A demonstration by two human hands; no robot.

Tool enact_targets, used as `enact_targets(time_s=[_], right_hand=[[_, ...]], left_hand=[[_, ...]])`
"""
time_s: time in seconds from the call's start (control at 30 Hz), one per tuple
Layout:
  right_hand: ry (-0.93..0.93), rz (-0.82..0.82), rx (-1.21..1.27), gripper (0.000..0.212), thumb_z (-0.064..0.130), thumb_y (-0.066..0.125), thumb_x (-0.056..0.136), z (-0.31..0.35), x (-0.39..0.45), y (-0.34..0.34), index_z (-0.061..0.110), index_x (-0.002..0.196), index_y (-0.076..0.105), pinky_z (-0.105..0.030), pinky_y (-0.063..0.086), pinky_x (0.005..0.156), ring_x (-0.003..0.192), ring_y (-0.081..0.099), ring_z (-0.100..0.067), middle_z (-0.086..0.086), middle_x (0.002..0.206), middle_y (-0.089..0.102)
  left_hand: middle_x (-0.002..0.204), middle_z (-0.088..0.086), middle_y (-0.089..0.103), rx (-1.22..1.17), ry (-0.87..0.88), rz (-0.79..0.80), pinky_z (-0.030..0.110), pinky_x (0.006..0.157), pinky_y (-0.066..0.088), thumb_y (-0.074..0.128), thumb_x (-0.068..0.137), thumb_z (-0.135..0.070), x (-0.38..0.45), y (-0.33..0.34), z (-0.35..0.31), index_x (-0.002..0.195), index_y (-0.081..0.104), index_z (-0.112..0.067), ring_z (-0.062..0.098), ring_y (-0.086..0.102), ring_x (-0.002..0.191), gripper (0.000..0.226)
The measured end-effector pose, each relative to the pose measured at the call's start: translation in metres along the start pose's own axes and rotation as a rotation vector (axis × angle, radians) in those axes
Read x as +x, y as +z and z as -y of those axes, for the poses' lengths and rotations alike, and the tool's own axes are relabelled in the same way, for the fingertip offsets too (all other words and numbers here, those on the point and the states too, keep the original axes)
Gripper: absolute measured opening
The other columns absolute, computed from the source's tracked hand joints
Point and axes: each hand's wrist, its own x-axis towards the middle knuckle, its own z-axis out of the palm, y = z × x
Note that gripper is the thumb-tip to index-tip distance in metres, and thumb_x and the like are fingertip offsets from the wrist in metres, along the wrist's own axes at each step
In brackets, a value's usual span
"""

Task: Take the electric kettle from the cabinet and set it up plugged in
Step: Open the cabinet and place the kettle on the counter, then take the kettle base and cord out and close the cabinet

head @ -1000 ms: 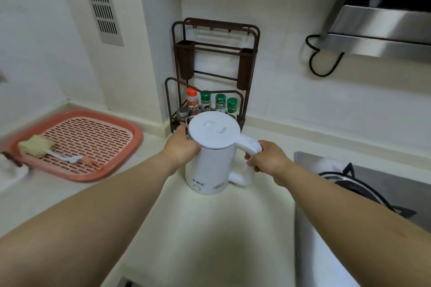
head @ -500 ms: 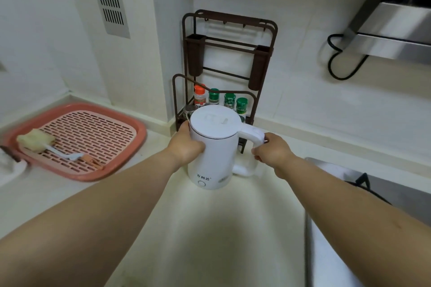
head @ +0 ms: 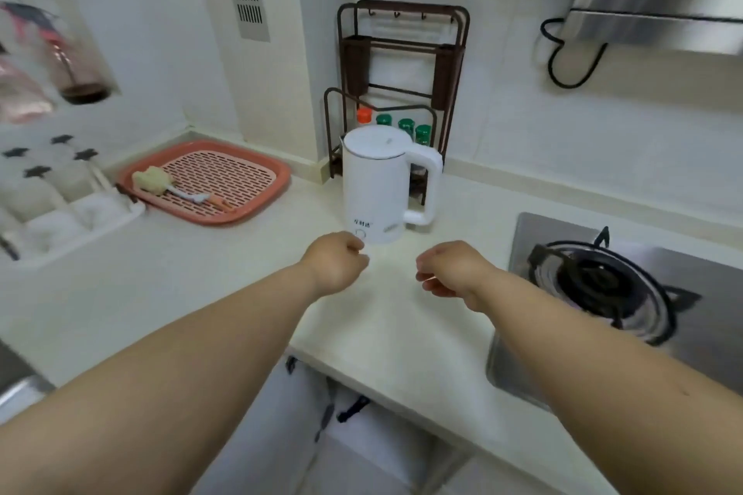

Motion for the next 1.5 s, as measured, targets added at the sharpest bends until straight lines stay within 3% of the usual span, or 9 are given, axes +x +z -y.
enact_targets(time_s=[0.23, 0.47, 0.6, 0.77, 0.93, 1.13, 1.27, 1.4, 1.5], right_hand=[[0.145, 0.195, -0.033, 0.010, 0.001, 0.049, 0.086, -0.086, -0.067, 0.058, 0.003, 0.090, 0.058, -0.025, 0.037, 0.050, 0.052, 0.047, -0.020, -0.019, 0.082, 0.057], [0.239, 0.197, -0.083, 0.011, 0.006, 0.052, 0.088, -0.152, -0.078, 0.101, 0.006, 0.082, 0.061, -0.024, 0.045, 0.054, 0.056, 0.053, -0.016, -0.012, 0.073, 0.060], [0.356, 0.198, -0.067, 0.013, 0.012, 0.054, 0.091, -0.200, -0.052, 0.147, 0.003, 0.093, 0.063, -0.030, 0.049, 0.068, 0.067, 0.057, -0.019, -0.013, 0.085, 0.064], [0.474, 0.148, -0.023, 0.012, 0.006, 0.053, 0.092, -0.280, -0.005, 0.203, 0.001, 0.100, 0.060, -0.023, 0.044, 0.058, 0.060, 0.053, -0.016, -0.009, 0.074, 0.059], [0.435, 0.128, -0.065, 0.013, -0.001, 0.052, 0.091, -0.382, 0.080, 0.249, -0.008, 0.097, 0.062, -0.025, 0.040, 0.058, 0.058, 0.050, -0.017, -0.020, 0.089, 0.057], [0.382, 0.012, -0.031, 0.024, 0.004, 0.052, 0.089, -0.490, 0.182, 0.290, 0.015, 0.068, 0.054, -0.035, 0.050, 0.074, 0.075, 0.057, -0.024, -0.009, 0.081, 0.058], [0.363, -0.027, -0.021, 0.021, -0.010, 0.044, 0.084, -0.552, 0.247, 0.311, -0.024, 0.096, 0.052, -0.028, 0.038, 0.056, 0.059, 0.040, -0.022, -0.007, 0.070, 0.044], [0.290, -0.099, 0.013, 0.017, 0.000, 0.048, 0.088, -0.596, 0.291, 0.326, 0.004, 0.097, 0.062, -0.040, 0.050, 0.089, 0.089, 0.055, -0.027, -0.012, 0.097, 0.058], [0.295, -0.151, -0.024, 0.017, 0.002, 0.050, 0.088, -0.624, 0.313, 0.326, 0.017, 0.083, 0.058, -0.040, 0.050, 0.090, 0.088, 0.055, -0.024, -0.010, 0.095, 0.058]], left_hand=[[0.122, 0.002, 0.061, 0.156, -0.057, 0.199, 0.028, 0.098, 0.043, 0.051, 0.091, -0.025, -0.094, 0.049, 0.067, 0.117, 0.062, -0.014, 0.022, 0.055, 0.115, 0.030], [0.091, 0.012, 0.050, 0.121, -0.185, 0.322, 0.026, 0.073, 0.035, 0.047, 0.092, -0.017, -0.111, 0.091, 0.163, 0.076, 0.049, -0.021, 0.021, 0.045, 0.081, 0.017], [0.131, 0.013, 0.057, 0.105, -0.275, 0.336, 0.027, 0.098, 0.042, 0.047, 0.094, -0.017, -0.096, 0.129, 0.234, 0.122, 0.057, -0.006, 0.029, 0.053, 0.119, 0.032], [0.139, 0.013, 0.051, 0.113, -0.323, 0.368, 0.022, 0.103, 0.035, 0.048, 0.094, -0.020, -0.079, 0.196, 0.315, 0.135, 0.046, -0.008, 0.025, 0.049, 0.126, 0.043], [0.137, 0.013, 0.051, 0.155, -0.272, 0.351, 0.017, 0.073, 0.038, 0.041, 0.094, -0.019, -0.021, 0.293, 0.385, 0.128, 0.047, -0.006, 0.026, 0.059, 0.108, 0.036], [0.155, 0.009, 0.026, 0.200, -0.189, 0.315, 0.028, 0.109, 0.032, 0.048, 0.094, -0.022, 0.048, 0.397, 0.457, 0.140, 0.036, -0.007, 0.026, 0.038, 0.136, 0.050], [0.150, 0.012, 0.033, 0.232, -0.197, 0.278, 0.038, 0.109, 0.035, 0.048, 0.091, -0.027, 0.104, 0.452, 0.500, 0.136, 0.041, -0.012, 0.028, 0.034, 0.138, 0.048], [0.137, 0.013, 0.042, 0.244, -0.171, 0.249, 0.038, 0.103, 0.038, 0.049, 0.090, -0.023, 0.154, 0.498, 0.525, 0.128, 0.043, -0.007, 0.031, 0.044, 0.126, 0.042], [0.150, 0.013, 0.028, 0.169, -0.143, 0.266, 0.037, 0.112, 0.032, 0.051, 0.091, -0.020, 0.184, 0.531, 0.535, 0.140, 0.030, -0.006, 0.031, 0.036, 0.135, 0.055]])
